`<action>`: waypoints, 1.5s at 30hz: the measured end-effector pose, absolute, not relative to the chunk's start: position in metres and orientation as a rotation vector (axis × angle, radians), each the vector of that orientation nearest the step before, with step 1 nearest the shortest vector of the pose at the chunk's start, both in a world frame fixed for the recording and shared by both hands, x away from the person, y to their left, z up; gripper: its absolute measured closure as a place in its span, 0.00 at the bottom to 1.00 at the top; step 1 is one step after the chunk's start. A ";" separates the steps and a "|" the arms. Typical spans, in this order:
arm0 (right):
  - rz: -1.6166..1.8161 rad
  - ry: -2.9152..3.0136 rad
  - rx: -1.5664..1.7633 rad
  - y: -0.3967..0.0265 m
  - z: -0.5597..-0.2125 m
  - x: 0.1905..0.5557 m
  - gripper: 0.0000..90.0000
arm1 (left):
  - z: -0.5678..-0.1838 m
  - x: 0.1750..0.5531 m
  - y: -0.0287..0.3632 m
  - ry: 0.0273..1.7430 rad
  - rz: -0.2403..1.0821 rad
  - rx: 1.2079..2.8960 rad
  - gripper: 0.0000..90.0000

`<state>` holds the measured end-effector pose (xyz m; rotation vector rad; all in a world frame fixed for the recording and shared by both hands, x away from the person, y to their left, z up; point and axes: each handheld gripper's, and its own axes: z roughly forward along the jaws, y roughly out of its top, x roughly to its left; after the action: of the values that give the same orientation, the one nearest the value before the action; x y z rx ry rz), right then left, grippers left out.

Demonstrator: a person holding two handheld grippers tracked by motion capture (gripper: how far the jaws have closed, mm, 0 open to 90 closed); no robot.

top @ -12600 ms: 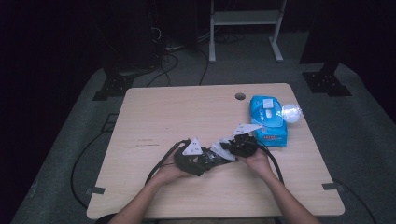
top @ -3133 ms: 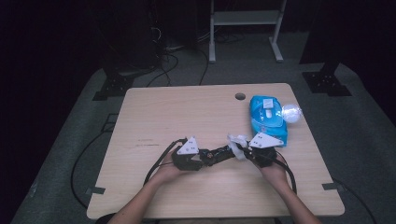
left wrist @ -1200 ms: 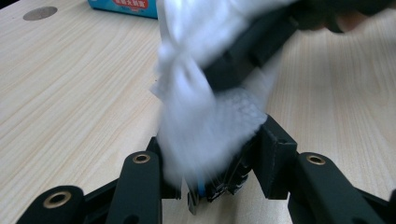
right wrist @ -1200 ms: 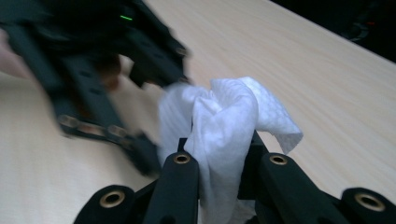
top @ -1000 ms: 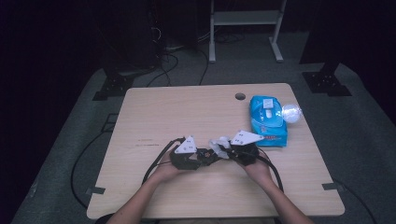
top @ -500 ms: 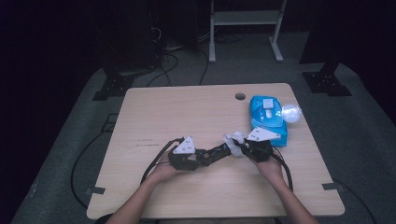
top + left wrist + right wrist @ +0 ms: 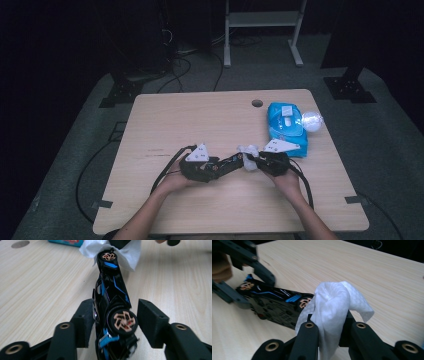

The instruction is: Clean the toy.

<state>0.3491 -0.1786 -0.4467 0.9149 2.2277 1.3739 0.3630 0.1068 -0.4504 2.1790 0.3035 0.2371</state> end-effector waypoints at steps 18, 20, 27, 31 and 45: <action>1.394 2.309 0.727 -0.118 -0.441 0.343 0.90 | -0.449 0.364 0.123 0.304 0.253 2.231 0.66; 1.376 2.302 0.736 -0.124 -0.441 0.343 0.90 | -0.449 0.364 0.125 0.304 0.260 2.234 0.66; 1.369 2.262 0.810 -0.153 -0.437 0.341 0.90 | -0.446 0.367 0.119 0.324 0.223 2.239 0.63; 1.389 2.242 0.846 -0.165 -0.437 0.341 0.90 | -0.441 0.369 0.108 0.339 0.227 2.267 0.54; 1.439 2.251 0.903 -0.176 -0.445 0.345 0.90 | -0.439 0.379 0.063 0.330 0.212 2.434 0.49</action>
<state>0.3451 -0.1755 -0.4454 0.9032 2.2506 1.4389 0.3785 0.0632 -0.4387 2.4341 0.3297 0.2123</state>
